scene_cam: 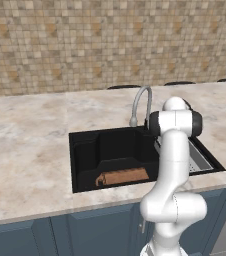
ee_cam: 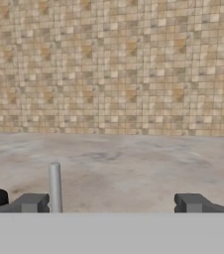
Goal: Turn on the sink faucet with hot water and rinse the cutting board for ten seconds, then turn off the faucet. Push the cutting board to reach the water if necessary.
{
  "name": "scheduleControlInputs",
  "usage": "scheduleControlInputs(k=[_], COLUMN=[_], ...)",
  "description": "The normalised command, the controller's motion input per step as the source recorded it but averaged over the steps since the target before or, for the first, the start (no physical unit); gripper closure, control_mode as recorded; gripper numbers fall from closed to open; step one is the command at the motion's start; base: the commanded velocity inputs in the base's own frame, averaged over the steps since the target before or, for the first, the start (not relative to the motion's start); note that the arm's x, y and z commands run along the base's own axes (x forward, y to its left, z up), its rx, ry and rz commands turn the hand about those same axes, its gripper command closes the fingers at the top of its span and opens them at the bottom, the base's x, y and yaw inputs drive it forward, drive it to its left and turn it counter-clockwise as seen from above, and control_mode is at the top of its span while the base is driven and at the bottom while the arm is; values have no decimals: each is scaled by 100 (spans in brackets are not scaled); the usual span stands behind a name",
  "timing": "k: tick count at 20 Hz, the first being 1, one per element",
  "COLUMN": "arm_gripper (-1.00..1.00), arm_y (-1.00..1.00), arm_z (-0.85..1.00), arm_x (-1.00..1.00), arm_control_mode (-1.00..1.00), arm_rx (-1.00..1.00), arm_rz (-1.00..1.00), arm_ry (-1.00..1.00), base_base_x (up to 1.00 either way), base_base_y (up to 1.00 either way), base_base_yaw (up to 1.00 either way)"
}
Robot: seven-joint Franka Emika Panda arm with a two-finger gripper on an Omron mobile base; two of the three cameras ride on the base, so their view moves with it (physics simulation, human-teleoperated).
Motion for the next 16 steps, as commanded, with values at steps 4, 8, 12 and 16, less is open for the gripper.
scheduleControlInputs(k=[4, 8, 12, 16], arm_gripper=[-100, -100, -100, -100], arm_y=[0, 0, 0, 3], arm_z=[0, 0, 0, 0], arm_x=[13, 5, 3, 0], arm_control_mode=[-100, -100, -100, -100], arm_rx=[0, 0, 0, 0], arm_rz=[0, 0, 0, 0], arm_ry=[0, 0, 0, 0], base_base_x=[0, 0, 0, 0], base_base_y=[0, 0, 0, 0], base_base_yaw=[0, 0, 0, 0])
